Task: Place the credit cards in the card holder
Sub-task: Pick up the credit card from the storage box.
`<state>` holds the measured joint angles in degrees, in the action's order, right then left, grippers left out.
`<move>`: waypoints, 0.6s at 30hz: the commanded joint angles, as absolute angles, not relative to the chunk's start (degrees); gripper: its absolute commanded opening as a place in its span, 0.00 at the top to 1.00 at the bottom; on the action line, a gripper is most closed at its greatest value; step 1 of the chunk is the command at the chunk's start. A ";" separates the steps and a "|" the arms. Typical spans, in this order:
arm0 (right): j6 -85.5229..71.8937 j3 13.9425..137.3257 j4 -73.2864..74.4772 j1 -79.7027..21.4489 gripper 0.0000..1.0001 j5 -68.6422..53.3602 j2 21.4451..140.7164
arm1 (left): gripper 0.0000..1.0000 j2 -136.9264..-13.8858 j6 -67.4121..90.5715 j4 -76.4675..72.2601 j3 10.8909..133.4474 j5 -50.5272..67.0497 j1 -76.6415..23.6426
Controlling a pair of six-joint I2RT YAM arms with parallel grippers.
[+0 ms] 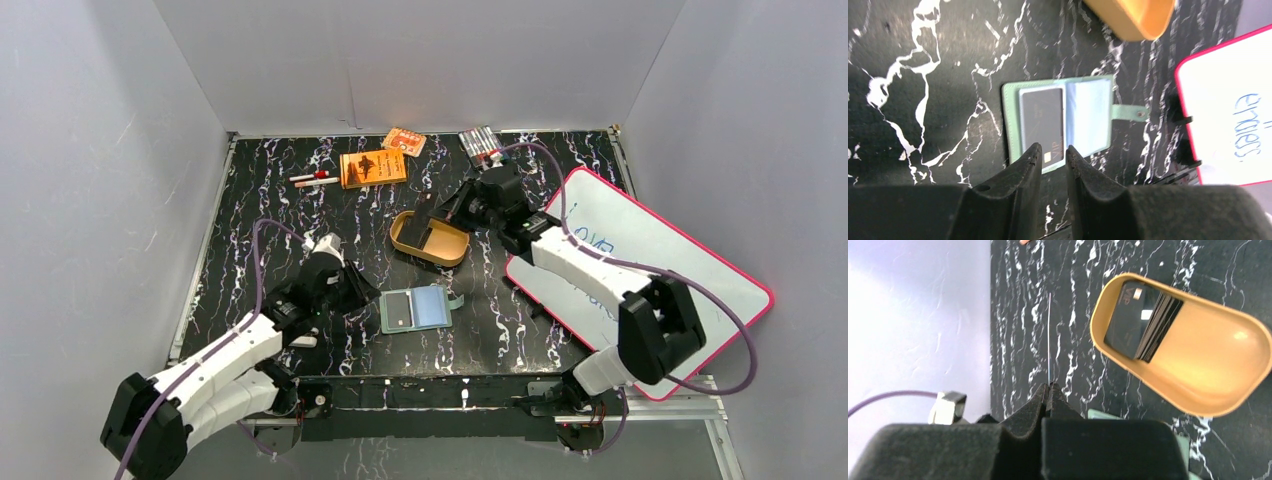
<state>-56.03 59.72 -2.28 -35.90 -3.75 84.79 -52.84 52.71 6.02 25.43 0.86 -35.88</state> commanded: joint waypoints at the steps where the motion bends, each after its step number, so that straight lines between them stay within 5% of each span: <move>1: -55.83 58.31 -1.85 -32.67 1.00 -15.21 76.64 | 0.75 -47.22 50.84 11.88 32.98 -5.53 -36.03; 6: -51.62 57.58 -1.37 -29.75 1.00 -26.94 68.92 | 0.60 -42.10 49.25 12.34 37.09 -8.26 -35.86; 12: -48.26 55.76 -1.97 -29.66 1.00 -34.80 64.02 | 0.21 -39.11 46.80 -0.27 37.30 -1.51 -35.77; 18: -49.99 53.32 -9.15 -29.69 1.00 -41.03 63.41 | 0.14 -42.40 46.24 -14.24 38.13 11.74 -35.77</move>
<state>-50.17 54.43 -2.37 -29.71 -34.09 63.88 -40.86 47.55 -2.70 36.38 2.46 -35.83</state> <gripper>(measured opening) 0.012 0.852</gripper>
